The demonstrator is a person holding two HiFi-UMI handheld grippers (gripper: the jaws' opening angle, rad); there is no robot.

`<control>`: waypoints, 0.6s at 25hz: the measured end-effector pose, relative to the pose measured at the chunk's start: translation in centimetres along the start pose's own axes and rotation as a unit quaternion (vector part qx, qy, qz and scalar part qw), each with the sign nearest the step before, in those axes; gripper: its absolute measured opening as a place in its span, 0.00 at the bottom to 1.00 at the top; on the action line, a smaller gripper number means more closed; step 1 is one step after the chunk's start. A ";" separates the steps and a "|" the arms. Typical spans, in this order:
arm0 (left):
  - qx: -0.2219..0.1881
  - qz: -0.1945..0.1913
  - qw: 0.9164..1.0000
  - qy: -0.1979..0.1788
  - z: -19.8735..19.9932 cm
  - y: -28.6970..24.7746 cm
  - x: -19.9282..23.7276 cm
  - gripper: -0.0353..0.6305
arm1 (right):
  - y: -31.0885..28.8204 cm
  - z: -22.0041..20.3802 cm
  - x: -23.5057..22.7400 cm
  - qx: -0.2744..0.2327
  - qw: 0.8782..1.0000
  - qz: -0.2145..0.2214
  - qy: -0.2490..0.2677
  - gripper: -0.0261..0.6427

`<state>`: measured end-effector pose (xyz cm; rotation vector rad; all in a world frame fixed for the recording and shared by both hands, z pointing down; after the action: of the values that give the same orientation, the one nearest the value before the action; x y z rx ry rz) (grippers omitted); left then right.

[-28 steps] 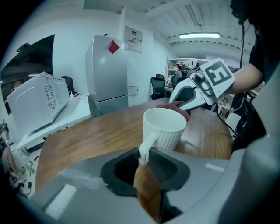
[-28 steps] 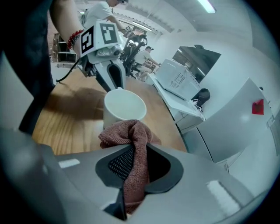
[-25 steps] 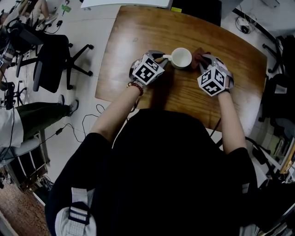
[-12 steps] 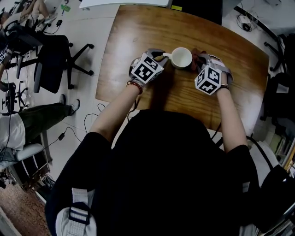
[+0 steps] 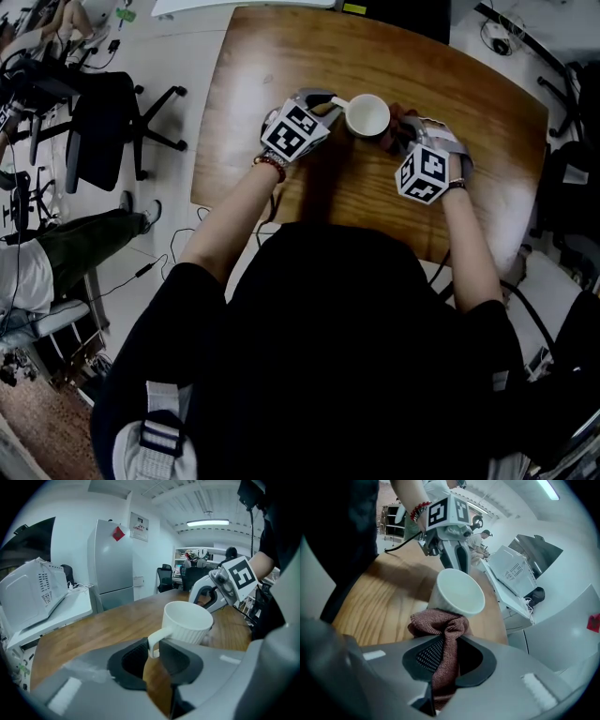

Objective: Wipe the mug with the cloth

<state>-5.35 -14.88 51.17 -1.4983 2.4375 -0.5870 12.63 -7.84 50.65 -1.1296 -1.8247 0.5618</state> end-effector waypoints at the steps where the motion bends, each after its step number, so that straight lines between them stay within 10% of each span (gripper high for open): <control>1: -0.003 -0.005 1.000 -0.002 0.1 -0.1 -0.1 0.16 | 0.3 0.0 0.3 -0.003 1.000 0.005 0.004 0.13; 7: -0.010 -0.050 0.998 -0.020 -0.1 -0.8 -1.5 0.15 | 2.5 -0.4 2.6 -0.036 0.998 0.045 0.000 0.13; 15: -0.014 -0.067 0.997 -0.022 0.1 -1.4 -2.0 0.15 | 4.2 -0.6 -1.4 -0.032 0.999 -0.014 0.007 0.13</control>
<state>-3.22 -13.67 51.63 -1.6770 2.3360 -0.5423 15.36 -7.09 47.15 -1.1475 -1.8552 0.4809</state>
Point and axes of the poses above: the fingertips, and each gripper's own axes: y backward along the fingers, x to its left, z out of its top, the point moved 8 cm from there along y, backward along the fingers, and after that the axes turned 13 degrees about -x, right-handed, at the moved point
